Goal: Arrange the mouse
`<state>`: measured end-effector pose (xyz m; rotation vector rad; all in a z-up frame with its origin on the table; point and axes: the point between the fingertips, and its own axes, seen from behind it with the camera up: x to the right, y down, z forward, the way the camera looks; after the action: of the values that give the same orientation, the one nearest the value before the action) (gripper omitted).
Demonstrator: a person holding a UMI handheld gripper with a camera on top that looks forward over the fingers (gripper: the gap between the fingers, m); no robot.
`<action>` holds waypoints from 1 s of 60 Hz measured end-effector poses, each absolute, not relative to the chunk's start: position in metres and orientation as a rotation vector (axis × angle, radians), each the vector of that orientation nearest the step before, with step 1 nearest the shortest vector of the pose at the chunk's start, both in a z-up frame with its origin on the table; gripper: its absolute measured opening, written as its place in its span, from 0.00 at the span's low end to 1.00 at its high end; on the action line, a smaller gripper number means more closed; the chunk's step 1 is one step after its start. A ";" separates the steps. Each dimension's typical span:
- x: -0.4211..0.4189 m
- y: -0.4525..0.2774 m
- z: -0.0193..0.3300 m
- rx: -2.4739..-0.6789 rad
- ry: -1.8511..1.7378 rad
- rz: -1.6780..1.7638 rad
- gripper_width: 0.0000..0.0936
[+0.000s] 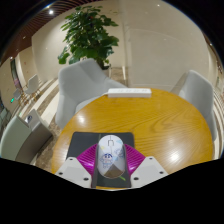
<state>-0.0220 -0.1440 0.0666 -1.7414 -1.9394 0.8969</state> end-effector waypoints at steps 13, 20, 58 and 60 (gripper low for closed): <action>-0.021 -0.199 0.004 -1.749 -1.996 0.831 0.42; -0.021 -0.203 -0.012 -1.734 -2.005 0.794 0.43; 0.107 -0.083 0.157 -1.681 -1.894 0.764 0.93; 0.124 -0.071 0.164 -1.690 -1.877 0.749 0.93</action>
<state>0.1243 -0.0706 0.1637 -1.6902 -1.8773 0.7487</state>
